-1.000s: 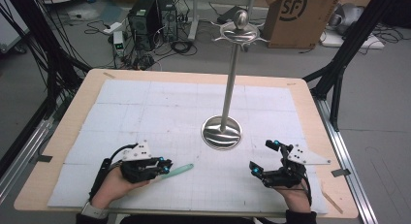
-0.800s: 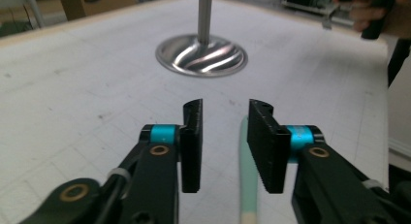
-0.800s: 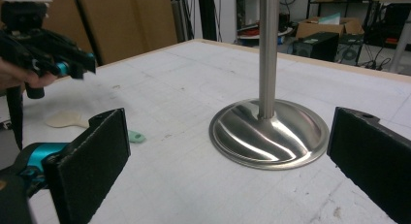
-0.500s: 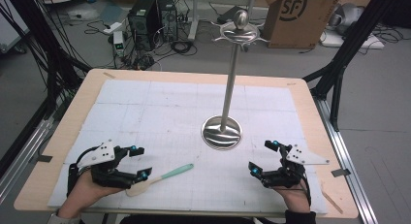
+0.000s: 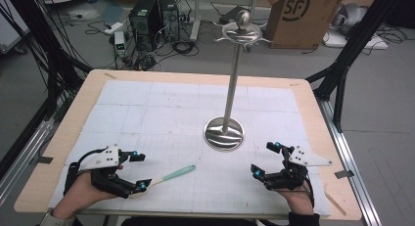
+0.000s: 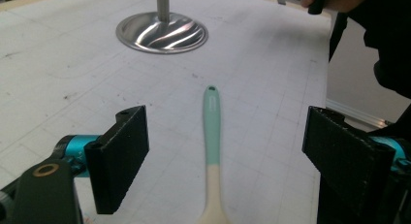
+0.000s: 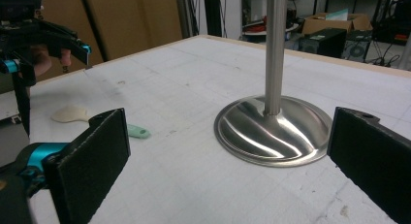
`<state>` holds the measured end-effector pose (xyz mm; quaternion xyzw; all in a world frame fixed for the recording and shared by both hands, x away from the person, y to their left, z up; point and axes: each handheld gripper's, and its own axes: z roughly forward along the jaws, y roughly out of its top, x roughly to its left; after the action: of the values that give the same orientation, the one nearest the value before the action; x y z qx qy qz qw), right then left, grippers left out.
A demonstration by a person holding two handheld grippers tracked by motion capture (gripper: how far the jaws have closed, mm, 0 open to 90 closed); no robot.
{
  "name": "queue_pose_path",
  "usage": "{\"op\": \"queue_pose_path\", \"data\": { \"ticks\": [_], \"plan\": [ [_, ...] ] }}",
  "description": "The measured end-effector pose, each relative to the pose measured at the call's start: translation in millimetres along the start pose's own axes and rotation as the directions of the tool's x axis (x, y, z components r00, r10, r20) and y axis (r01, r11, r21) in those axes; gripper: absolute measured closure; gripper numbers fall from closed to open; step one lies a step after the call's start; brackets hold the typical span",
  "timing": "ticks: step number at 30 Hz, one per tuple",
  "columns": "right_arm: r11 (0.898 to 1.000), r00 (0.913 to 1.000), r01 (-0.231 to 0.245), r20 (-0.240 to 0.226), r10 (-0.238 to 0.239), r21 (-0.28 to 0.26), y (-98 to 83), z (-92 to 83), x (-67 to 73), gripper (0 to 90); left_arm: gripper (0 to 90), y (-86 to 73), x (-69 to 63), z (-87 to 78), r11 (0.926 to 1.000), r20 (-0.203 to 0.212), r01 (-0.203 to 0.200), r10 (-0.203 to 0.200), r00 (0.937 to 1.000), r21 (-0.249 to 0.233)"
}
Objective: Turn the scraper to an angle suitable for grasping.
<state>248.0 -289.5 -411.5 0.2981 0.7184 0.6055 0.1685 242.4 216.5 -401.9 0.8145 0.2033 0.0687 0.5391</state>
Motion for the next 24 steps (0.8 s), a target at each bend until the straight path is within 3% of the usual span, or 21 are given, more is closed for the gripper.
{"op": "queue_pose_path", "data": {
  "ticks": [8,15,17,20,24],
  "plan": [
    [1.000,1.0000,0.002,0.002,-0.002,0.000,0.0,0.5,0.0,0.4,18.9,4.2,1.8,8.2,0.9955,0.023,-0.021,0.019,0.9996,0.093],
    [1.000,1.0000,-0.003,-0.003,0.003,-0.002,-0.1,-0.2,-0.2,0.4,21.7,11.2,6.4,20.4,0.9825,0.031,-0.025,0.020,0.9993,0.184],
    [1.000,1.0000,-0.002,-0.002,0.002,-0.003,0.0,-0.3,-0.5,0.4,22.3,12.7,8.7,25.0,0.9757,0.036,-0.024,0.016,0.9992,0.218],
    [1.000,1.0000,0.000,-0.002,0.000,-0.003,0.0,-0.2,-0.4,0.4,23.3,14.9,13.3,31.9,0.9594,0.047,-0.019,0.006,0.9989,0.281],
    [1.000,1.0000,-0.001,-0.002,0.001,-0.003,-0.1,-0.3,-0.7,0.3,24.4,18.3,14.2,41.8,0.9282,0.059,-0.030,0.009,0.9982,0.371]
  ]
}}
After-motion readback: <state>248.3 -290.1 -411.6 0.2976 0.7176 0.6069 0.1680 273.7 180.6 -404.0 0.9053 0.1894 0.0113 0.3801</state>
